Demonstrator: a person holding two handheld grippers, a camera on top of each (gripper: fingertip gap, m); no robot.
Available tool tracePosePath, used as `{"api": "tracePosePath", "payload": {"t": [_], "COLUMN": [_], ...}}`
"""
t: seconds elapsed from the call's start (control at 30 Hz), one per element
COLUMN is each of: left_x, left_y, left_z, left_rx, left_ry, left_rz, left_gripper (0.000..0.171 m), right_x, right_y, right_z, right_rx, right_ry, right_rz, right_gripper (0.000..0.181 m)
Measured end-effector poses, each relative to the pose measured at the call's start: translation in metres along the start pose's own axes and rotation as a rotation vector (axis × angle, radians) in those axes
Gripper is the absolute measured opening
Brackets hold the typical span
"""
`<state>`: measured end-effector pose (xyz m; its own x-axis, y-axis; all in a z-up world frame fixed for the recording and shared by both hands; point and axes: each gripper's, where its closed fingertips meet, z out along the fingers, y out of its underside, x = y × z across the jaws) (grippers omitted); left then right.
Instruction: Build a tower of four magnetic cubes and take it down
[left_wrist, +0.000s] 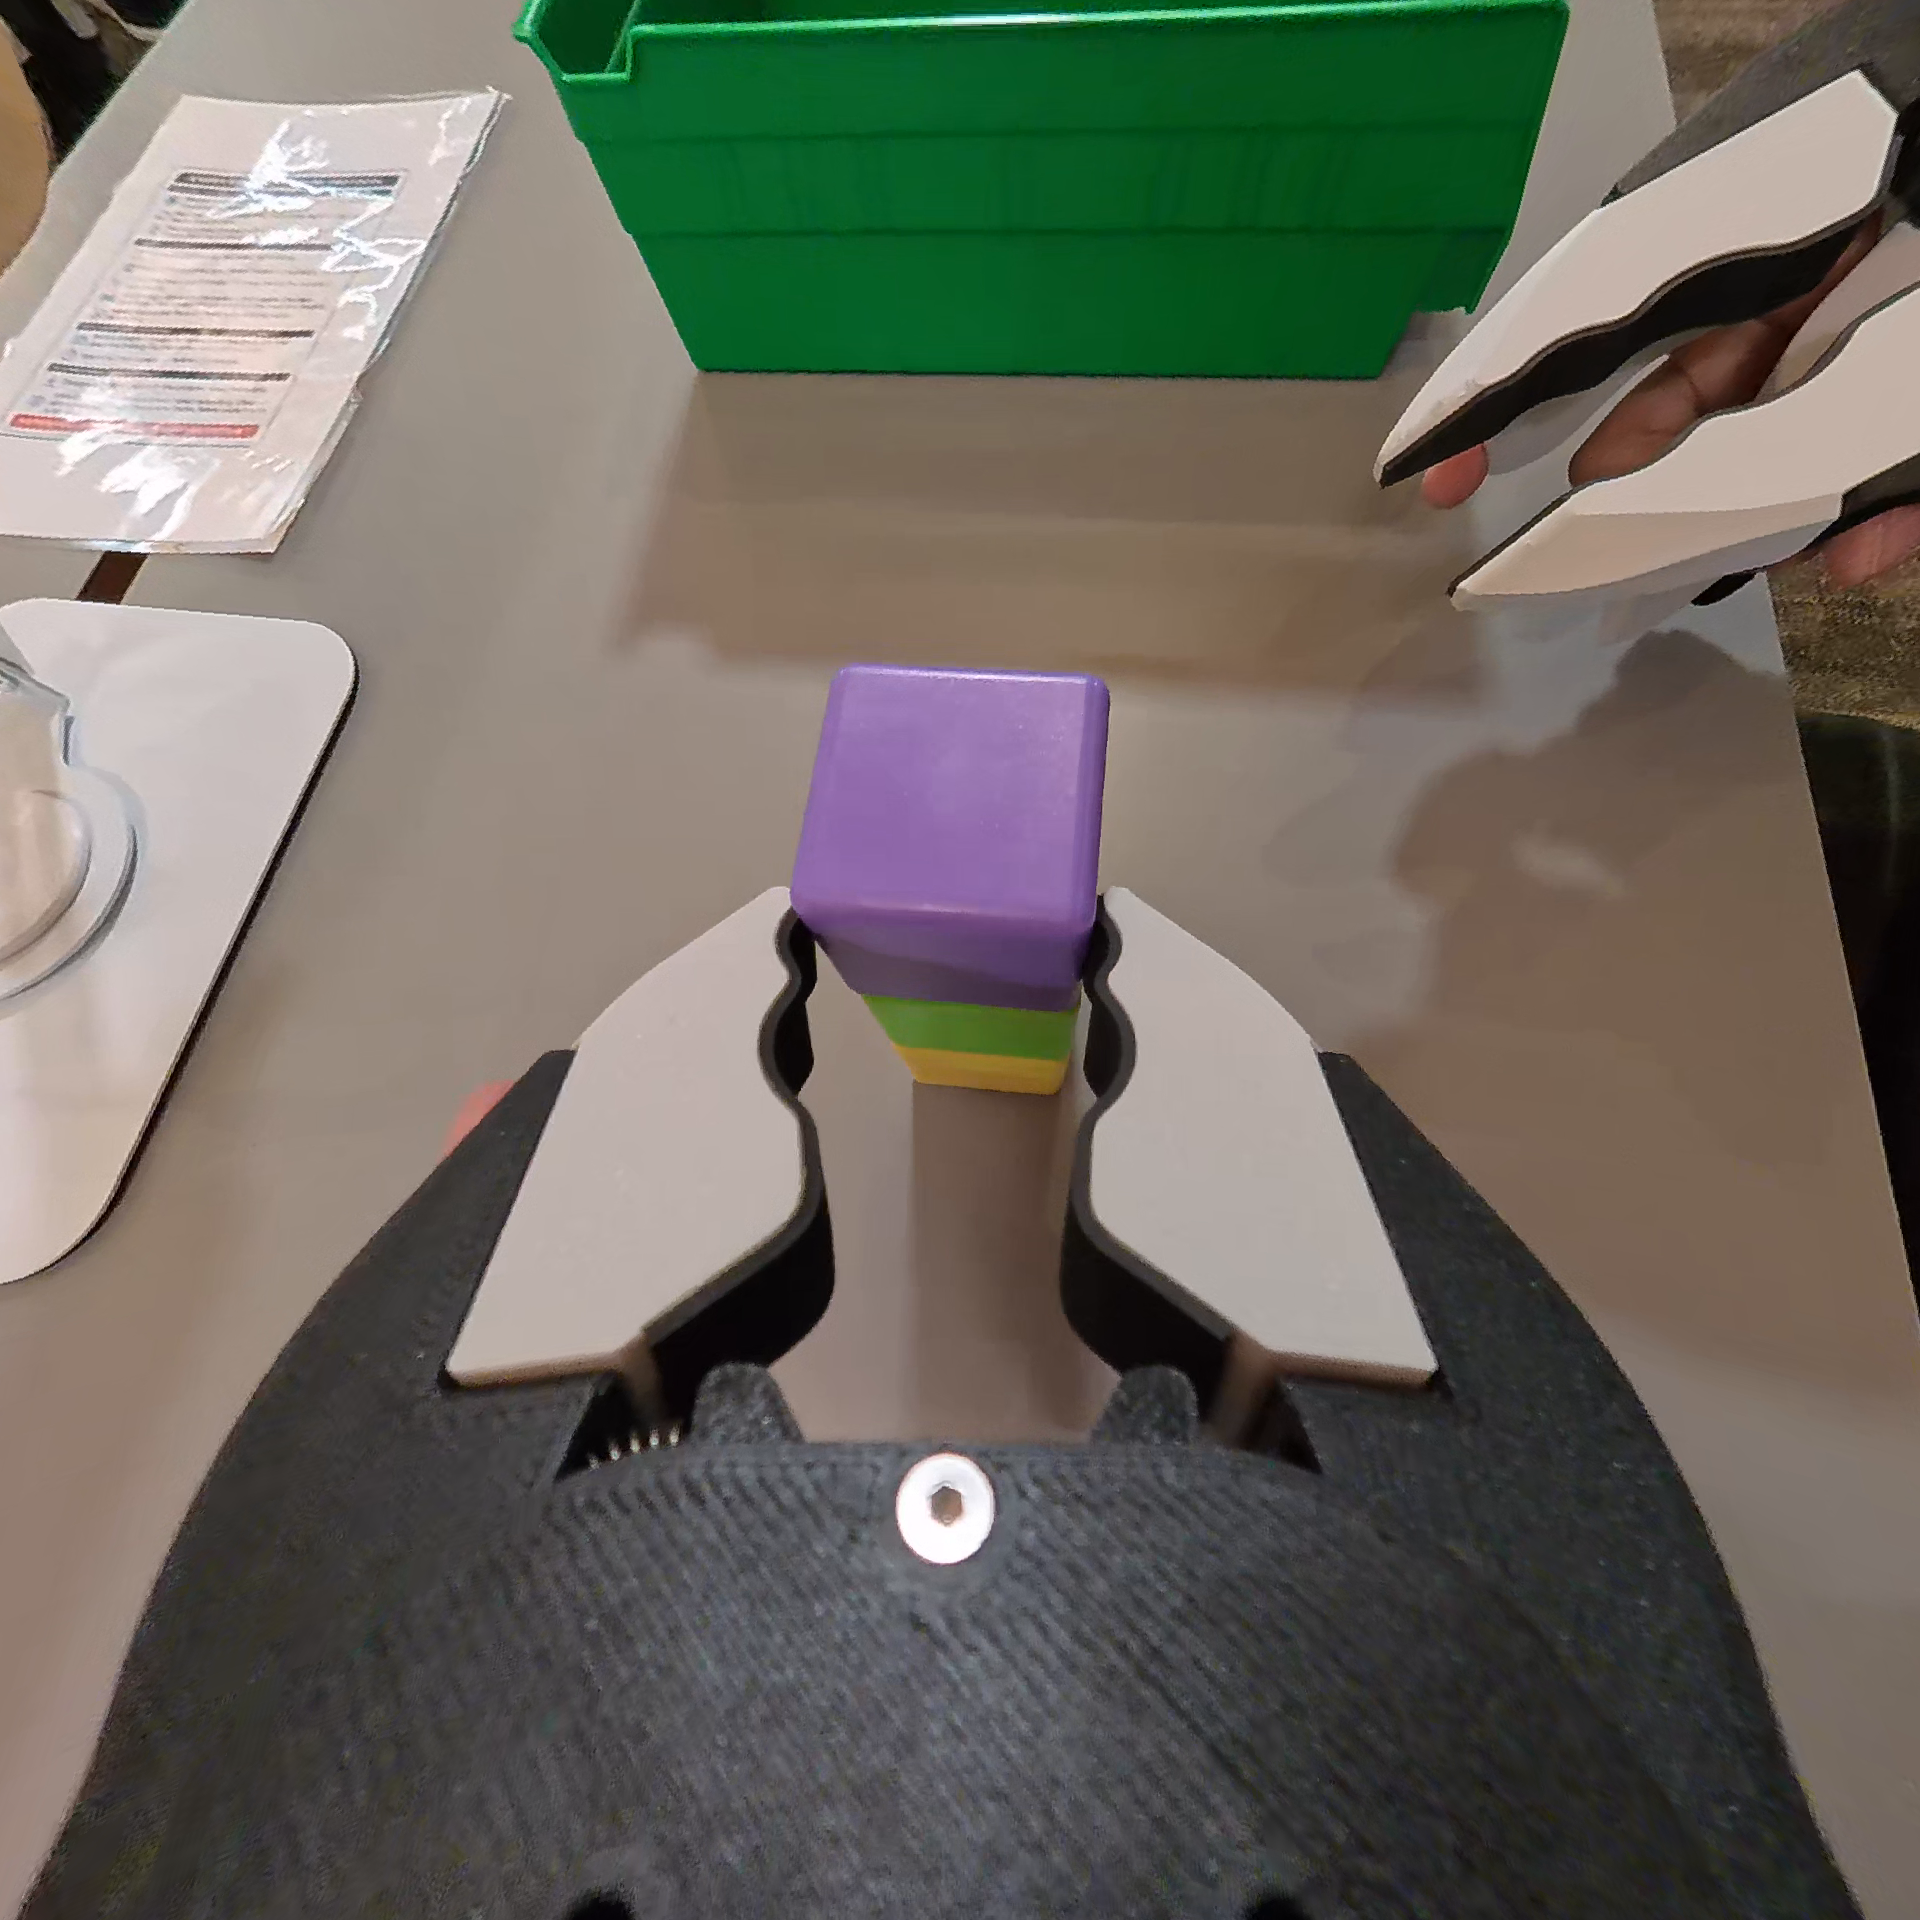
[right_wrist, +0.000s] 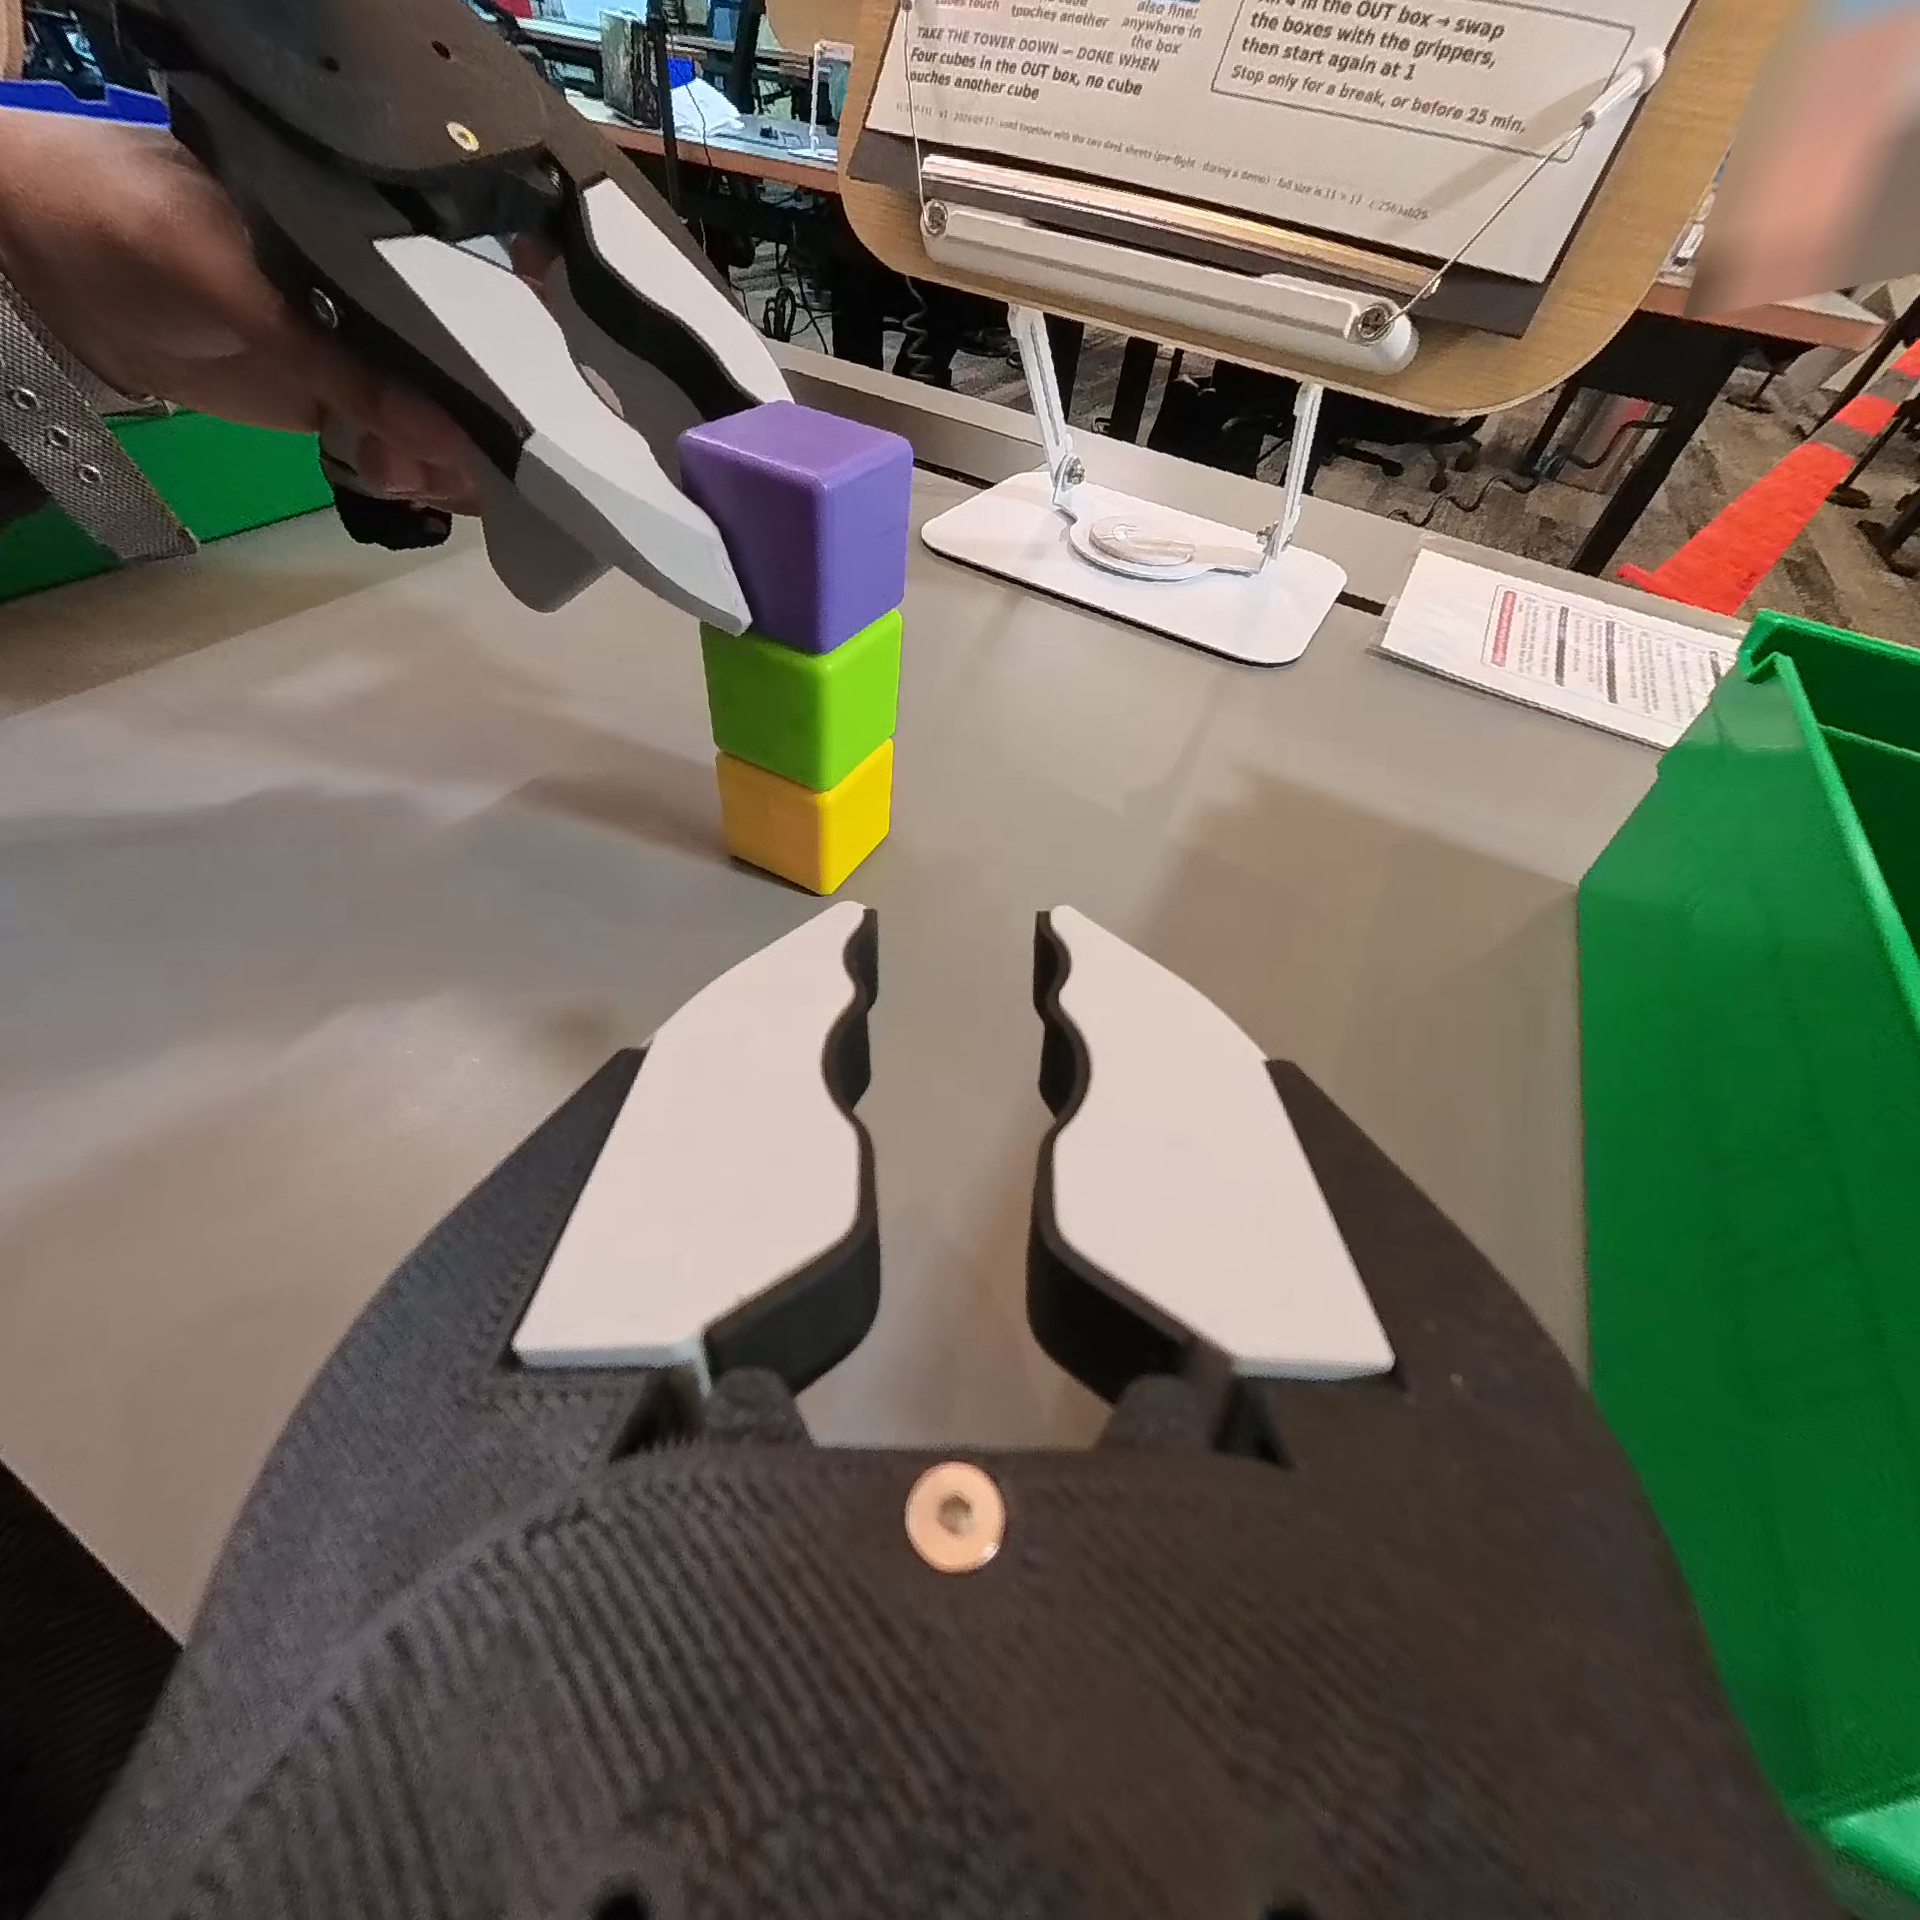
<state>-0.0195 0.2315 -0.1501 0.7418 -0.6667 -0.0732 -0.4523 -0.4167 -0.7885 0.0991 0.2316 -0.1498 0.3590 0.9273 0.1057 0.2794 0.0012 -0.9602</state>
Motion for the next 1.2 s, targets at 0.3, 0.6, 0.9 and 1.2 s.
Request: {"api": "tracePosePath", "payload": {"t": [0.3, 0.6, 0.9, 1.2], "left_x": [-0.001, -0.009, -0.109, -0.185], "left_y": [-0.001, -0.022, -0.033, 0.134], "left_z": [-0.008, -0.052, -0.181, -0.336], "left_rx": [-0.009, 0.066, 0.28, 0.122], "left_ry": [0.003, -0.017, -0.518, -1.176], "left_rz": [0.004, 0.025, -0.246, -0.776], "left_gripper": [0.051, 0.049, 0.047, 0.061], "right_x": [0.0, -0.001, -0.004, -0.013], "right_y": [0.0, 0.0, 0.001, -0.002], "right_z": [0.0, 0.001, 0.004, 0.014], "right_rx": [-0.001, -0.004, -0.009, -0.006], "right_ry": [-0.001, -0.005, -0.02, -0.056], "right_rz": [0.0, -0.002, -0.004, -0.012], "right_gripper": [0.029, 0.029, 0.029, 0.029]}}
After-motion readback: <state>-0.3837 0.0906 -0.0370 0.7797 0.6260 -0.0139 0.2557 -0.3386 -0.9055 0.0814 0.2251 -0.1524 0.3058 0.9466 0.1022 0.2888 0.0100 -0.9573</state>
